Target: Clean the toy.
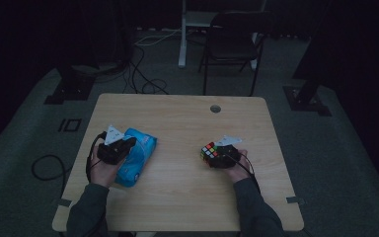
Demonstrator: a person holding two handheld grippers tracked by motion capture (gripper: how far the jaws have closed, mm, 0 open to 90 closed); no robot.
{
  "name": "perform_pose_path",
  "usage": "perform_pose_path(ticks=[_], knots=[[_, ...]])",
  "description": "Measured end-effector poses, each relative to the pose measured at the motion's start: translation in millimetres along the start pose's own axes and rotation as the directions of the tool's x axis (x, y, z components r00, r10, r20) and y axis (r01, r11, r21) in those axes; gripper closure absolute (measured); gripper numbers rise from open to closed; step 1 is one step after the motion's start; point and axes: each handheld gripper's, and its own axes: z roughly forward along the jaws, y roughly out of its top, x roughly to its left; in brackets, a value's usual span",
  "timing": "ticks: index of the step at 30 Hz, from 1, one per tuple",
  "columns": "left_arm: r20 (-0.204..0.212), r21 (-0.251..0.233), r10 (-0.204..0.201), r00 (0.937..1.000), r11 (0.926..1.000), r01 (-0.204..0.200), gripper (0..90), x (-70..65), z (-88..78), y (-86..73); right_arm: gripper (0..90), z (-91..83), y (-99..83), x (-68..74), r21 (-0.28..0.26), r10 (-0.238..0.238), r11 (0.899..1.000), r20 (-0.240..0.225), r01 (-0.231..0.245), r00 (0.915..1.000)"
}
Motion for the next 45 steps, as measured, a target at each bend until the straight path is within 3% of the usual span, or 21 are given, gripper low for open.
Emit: perform_pose_path(ticks=[5, 9, 11, 13, 14, 15, 16, 17, 18, 19, 20, 26, 29, 32, 34, 36, 41, 43, 45], knots=[[0.035, -0.028, 0.033, 0.9988, 0.9991, -0.033, 89.7, -10.7, -4.4, 12.7, 33.9, 0.2, -0.2, -0.3, -0.001, 0.000, 1.000, -0.002, 0.000, 1.0000], [0.109, -0.066, 0.039, 0.9932, 0.9973, -0.032, 89.7, -20.3, -4.3, 20.7, 34.0, 0.3, -0.3, -0.3, -0.001, 0.000, 1.000, -0.002, 0.000, 1.0000], [0.103, -0.062, 0.049, 0.9935, 0.9971, -0.043, 89.3, -21.5, -2.0, 20.5, 34.0, 0.3, -0.3, -0.5, -0.002, 0.001, 1.000, -0.003, -0.001, 1.0000], [0.089, -0.053, 0.039, 0.9953, 0.9980, -0.034, 82.1, -19.6, 1.5, 17.3, 34.0, 0.2, -0.4, -0.4, -0.002, 0.001, 1.000, -0.002, -0.001, 1.0000], [0.051, -0.032, 0.040, 0.9979, 0.9988, -0.038, 82.1, -17.8, 3.9, 13.9, 33.9, 0.2, -0.4, -0.3, -0.002, 0.001, 1.000, -0.002, -0.001, 1.0000], [0.006, -0.005, 0.043, 0.9990, 0.9991, -0.043, 76.3, -16.4, 6.4, 8.4, 33.9, 0.2, -0.5, -0.4, -0.002, 0.000, 1.000, -0.002, 0.000, 1.0000], [0.006, -0.005, 0.043, 0.9990, 0.9991, -0.043, 67.9, -16.4, 6.4, 8.4, 33.9, 0.2, -0.5, -0.4, -0.002, 0.000, 1.000, -0.002, 0.000, 1.0000], [-0.015, 0.010, 0.048, 0.9988, 0.9988, -0.047, 67.9, -15.8, 7.5, 4.5, 33.9, 0.2, -0.5, -0.5, -0.003, 0.000, 1.000, -0.003, 0.000, 1.0000], [-0.057, 0.044, 0.062, 0.9965, 0.9972, -0.059, 61.1, -14.5, 9.5, -4.6, 33.9, 0.2, -0.6, -0.5, -0.003, 0.000, 1.000, -0.003, 0.000, 1.0000], [-0.057, 0.044, 0.062, 0.9965, 0.9972, -0.059, 59.6, -14.5, 9.5, -4.6, 33.9, 0.2, -0.6, -0.5, -0.003, 0.000, 1.000, -0.003, 0.000, 1.0000], [-0.095, 0.080, 0.060, 0.9937, 0.9954, -0.053, 58.6, -11.6, 11.8, -14.5, 33.9, 0.2, -0.6, -0.4, -0.003, -0.001, 1.000, -0.003, 0.001, 1.0000], [-0.104, 0.159, 0.043, 0.9936, 0.9869, -0.026, 51.6, -4.5, 19.3, -36.1, 33.9, 0.1, -0.6, 0.4, -0.002, -0.003, 1.000, -0.005, 0.003, 1.0000], [-0.120, 0.170, 0.040, 0.9920, 0.9853, -0.019, 48.0, -2.3, 23.4, -39.8, 33.9, 0.3, -0.7, 0.3, -0.004, -0.003, 1.000, -0.007, 0.003, 1.0000], [-0.103, 0.182, 0.012, 0.9946, 0.9833, 0.007, 51.6, 1.3, 26.5, -40.7, 33.9, 0.2, -0.8, 0.2, -0.004, -0.004, 1.000, -0.008, 0.004, 1.0000], [-0.076, 0.188, 0.004, 0.9971, 0.9821, 0.010, 63.4, 1.6, 27.9, -41.0, 33.9, 0.2, -0.8, -0.2, -0.004, -0.003, 1.000, -0.010, 0.003, 0.9999], [-0.070, 0.186, -0.001, 0.9975, 0.9824, 0.014, 68.2, 1.2, 28.3, -40.8, 33.9, 0.3, -0.9, -0.6, -0.003, 0.000, 1.000, -0.013, 0.000, 0.9999], [-0.046, 0.132, -0.067, 0.9967, 0.9885, 0.073, 73.9, 8.2, 20.3, -38.7, 33.9, 0.4, -0.7, -0.5, -0.002, 0.000, 1.000, -0.013, 0.000, 0.9999], [-0.064, 0.134, -0.047, 0.9969, 0.9894, 0.055, 82.9, 7.6, 18.9, -37.0, 33.9, 0.5, -0.7, -0.5, -0.003, 0.000, 1.000, -0.013, 0.000, 0.9999], [-0.056, 0.131, -0.041, 0.9976, 0.9903, 0.048, 86.2, 6.1, 18.9, -35.5, 33.9, 0.5, -0.6, -0.6, -0.003, -0.002, 1.000, -0.013, 0.002, 0.9999]])
